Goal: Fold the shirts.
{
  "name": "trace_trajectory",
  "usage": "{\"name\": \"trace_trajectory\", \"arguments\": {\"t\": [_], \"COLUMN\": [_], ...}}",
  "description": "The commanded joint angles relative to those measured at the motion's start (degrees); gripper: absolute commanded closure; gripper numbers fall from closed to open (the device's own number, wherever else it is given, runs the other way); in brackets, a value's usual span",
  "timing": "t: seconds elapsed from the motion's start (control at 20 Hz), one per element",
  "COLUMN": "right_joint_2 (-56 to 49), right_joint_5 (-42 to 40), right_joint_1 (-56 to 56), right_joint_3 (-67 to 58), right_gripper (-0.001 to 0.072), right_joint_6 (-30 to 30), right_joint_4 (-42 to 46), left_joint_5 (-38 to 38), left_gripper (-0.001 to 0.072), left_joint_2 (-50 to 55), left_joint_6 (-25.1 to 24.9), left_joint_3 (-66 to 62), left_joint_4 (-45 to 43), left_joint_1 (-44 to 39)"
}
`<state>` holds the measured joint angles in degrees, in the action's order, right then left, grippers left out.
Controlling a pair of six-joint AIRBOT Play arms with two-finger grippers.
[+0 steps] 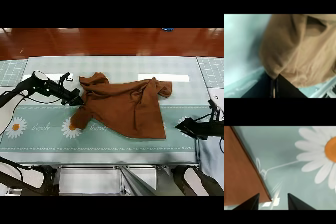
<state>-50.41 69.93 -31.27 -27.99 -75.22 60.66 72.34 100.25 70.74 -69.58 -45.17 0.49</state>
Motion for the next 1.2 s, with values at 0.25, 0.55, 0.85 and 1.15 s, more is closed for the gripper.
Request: {"name": "trace_trajectory", "arguments": {"t": [0.25,0.55,0.85,1.15], "right_joint_2": [-6.4,-12.4,-18.7,-20.8], "right_joint_5": [1.4,-5.6,-11.9,-5.9], "right_joint_1": [1.6,12.5,20.1,29.1], "right_joint_3": [3.8,3.7,-1.4,-10.5], "right_gripper": [0.0300,0.0301,0.0302,0.0693], "right_joint_6": [2.9,3.3,2.4,7.5], "right_joint_4": [-5.7,-6.1,-9.4,-11.7], "left_joint_5": [4.9,3.5,3.2,4.3], "left_gripper": [0.0684,0.0683,0.0683,0.0683], "left_joint_2": [-0.6,-0.8,-0.8,-5.1], "left_joint_6": [-1.1,-1.1,1.2,2.4], "left_joint_3": [-1.9,-1.8,-1.9,-1.9], "left_joint_4": [1.1,1.2,1.2,1.5], "left_joint_1": [-0.3,-0.6,0.1,0.8]}}
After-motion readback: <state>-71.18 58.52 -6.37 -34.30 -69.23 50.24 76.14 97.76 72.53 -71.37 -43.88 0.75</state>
